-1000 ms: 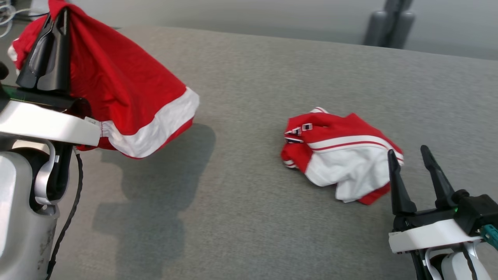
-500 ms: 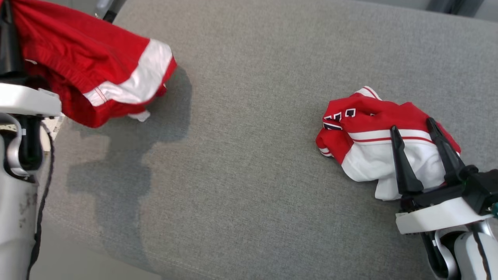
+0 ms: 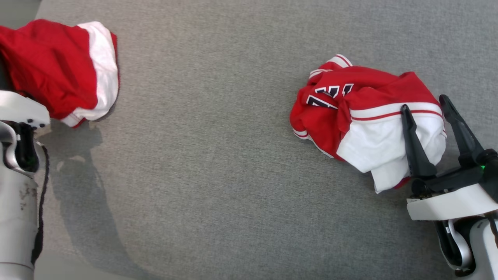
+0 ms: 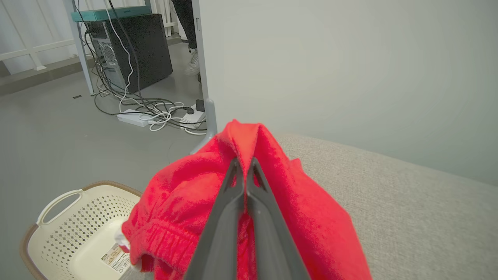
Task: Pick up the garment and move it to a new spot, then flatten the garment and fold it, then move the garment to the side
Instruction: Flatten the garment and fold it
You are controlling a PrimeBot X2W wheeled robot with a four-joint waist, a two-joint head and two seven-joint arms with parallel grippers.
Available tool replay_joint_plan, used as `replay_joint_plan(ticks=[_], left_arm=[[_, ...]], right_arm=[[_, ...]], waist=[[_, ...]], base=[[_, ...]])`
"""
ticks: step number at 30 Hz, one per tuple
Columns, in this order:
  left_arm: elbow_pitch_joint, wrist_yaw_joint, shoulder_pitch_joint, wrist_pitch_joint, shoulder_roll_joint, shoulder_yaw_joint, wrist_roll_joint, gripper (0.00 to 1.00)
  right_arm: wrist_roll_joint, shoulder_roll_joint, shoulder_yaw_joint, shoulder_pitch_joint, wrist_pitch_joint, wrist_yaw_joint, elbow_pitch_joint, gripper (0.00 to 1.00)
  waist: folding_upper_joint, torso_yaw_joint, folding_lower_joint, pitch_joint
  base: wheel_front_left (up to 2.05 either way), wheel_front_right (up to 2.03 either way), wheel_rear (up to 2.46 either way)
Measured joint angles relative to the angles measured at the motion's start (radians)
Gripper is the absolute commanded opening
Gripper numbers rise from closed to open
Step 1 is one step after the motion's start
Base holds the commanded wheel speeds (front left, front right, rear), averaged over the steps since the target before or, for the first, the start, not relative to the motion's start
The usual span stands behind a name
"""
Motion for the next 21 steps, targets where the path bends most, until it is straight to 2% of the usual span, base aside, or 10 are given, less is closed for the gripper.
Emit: replay_joint_plan(ticks=[4, 5, 6, 12, 21], left_arm=[[0.102, -0.028, -0.006, 0.0, -0.035, 0.03, 0.001, 0.0], [0.124, -0.035, -0.006, 0.0, -0.042, 0.038, 0.0, 0.25], [0.14, -0.043, -0.005, 0.0, -0.048, 0.047, -0.002, 1.0], [0.124, -0.066, 0.023, 0.0, -0.053, 0.105, 0.023, 1.0], [-0.123, -0.039, 0.243, 0.0, -0.113, 0.207, 0.155, 1.0]], right_arm=[[0.0, -0.002, -0.002, -0.008, 0.0, 0.0, -0.015, 1.0], [-0.001, -0.002, -0.003, -0.008, 0.0, 0.0, -0.017, 1.0], [-0.002, 0.0, -0.003, -0.008, 0.0, 0.0, -0.019, 1.0], [-0.003, 0.011, -0.004, -0.008, -0.011, 0.0, -0.014, 1.0], [0.009, 0.04, 0.011, 0.017, -0.048, 0.0, 0.059, 1.0]], waist=[[0.0, -0.027, 0.0, 0.024], [0.0, -0.033, 0.0, 0.027], [0.0, -0.038, 0.0, 0.028], [0.0, -0.042, 0.0001, -0.002], [0.0, -0.034, 0.0, -0.113]], base=[[0.0, 0.0, 0.0], [0.0, 0.0, 0.0], [0.0, 0.0, 0.0], [0.0, 0.0, 0.0], [0.0, 0.0, 0.0]])
